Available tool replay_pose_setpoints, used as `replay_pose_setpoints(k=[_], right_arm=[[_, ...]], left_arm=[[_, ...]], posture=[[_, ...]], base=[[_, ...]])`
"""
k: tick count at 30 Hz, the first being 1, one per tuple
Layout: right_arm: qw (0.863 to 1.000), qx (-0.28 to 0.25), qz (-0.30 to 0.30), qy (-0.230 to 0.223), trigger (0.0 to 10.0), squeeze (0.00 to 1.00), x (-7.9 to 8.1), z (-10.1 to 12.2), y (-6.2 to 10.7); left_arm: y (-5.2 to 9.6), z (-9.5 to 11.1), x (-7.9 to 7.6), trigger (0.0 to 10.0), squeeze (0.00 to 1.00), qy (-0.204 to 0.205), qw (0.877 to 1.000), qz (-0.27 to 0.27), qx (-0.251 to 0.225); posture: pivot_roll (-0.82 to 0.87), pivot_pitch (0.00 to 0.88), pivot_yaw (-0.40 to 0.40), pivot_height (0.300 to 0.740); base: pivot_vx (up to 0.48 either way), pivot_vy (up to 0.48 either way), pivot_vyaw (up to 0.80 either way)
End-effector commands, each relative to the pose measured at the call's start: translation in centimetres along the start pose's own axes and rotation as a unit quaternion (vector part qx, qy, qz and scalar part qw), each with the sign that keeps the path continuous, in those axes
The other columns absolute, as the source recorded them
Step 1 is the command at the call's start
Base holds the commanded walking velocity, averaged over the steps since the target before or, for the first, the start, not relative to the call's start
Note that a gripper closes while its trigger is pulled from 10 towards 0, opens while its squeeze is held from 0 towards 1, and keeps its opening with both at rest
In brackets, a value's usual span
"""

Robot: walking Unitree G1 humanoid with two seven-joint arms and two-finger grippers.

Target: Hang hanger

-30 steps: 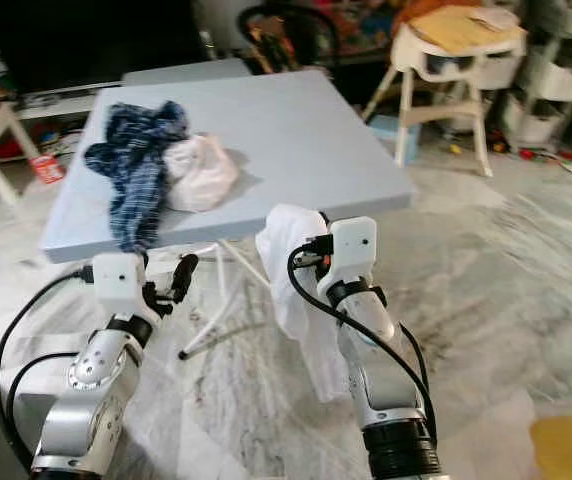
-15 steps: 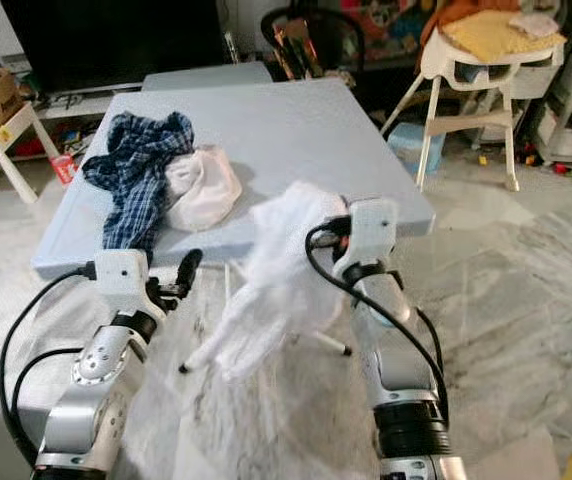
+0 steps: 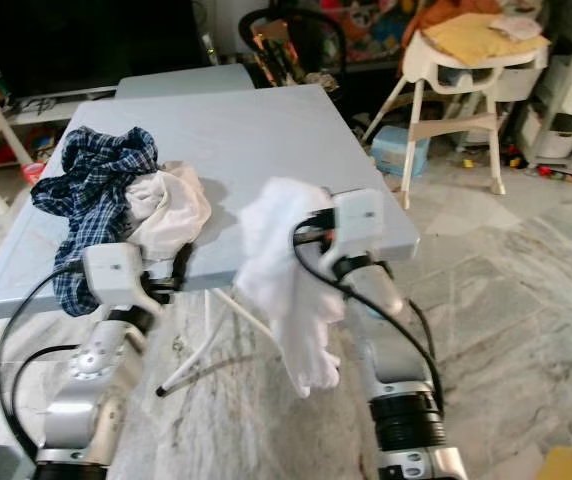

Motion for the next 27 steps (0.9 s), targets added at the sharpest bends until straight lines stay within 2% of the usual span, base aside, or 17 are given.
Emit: replay_pose_setpoints(k=[1,9,27], right_arm=[[0.999,-0.027,0.035,-0.006,10.0,0.0,2.06,1.44,-0.74],[0.999,-0.026,0.036,-0.001,10.0,0.0,1.87,1.5,-0.98],[0.999,-0.024,0.037,0.002,10.0,0.0,1.8,1.31,-0.71]], left_arm=[[0.13,0.27,1.27,10.0,0.0,-0.005,1.0,0.018,-0.003],[-0.08,0.42,1.48,10.0,0.0,-0.002,1.0,0.025,-0.005],[-0.01,-0.02,0.84,10.0,0.0,-0.001,1.0,0.017,0.002]], posture=[[0.01,0.0,0.009,0.74],[0.01,0.0,0.006,0.74],[0.0,0.0,0.008,0.74]], base=[[0.371,0.274,0.0],[0.343,0.328,0.0],[0.357,0.32,0.0]])
Point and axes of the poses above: a point about 5 cm out from each wrist's last joint towards the gripper, its own y axis pointing back from the gripper into the wrist, its own z axis along the axis of the wrist's last joint, x = y × z, the point moved 5 cm from there along -y, pointing out of the wrist towards the gripper, and after that the axes turned 5 degrees about -y, right-handed, at the moved point
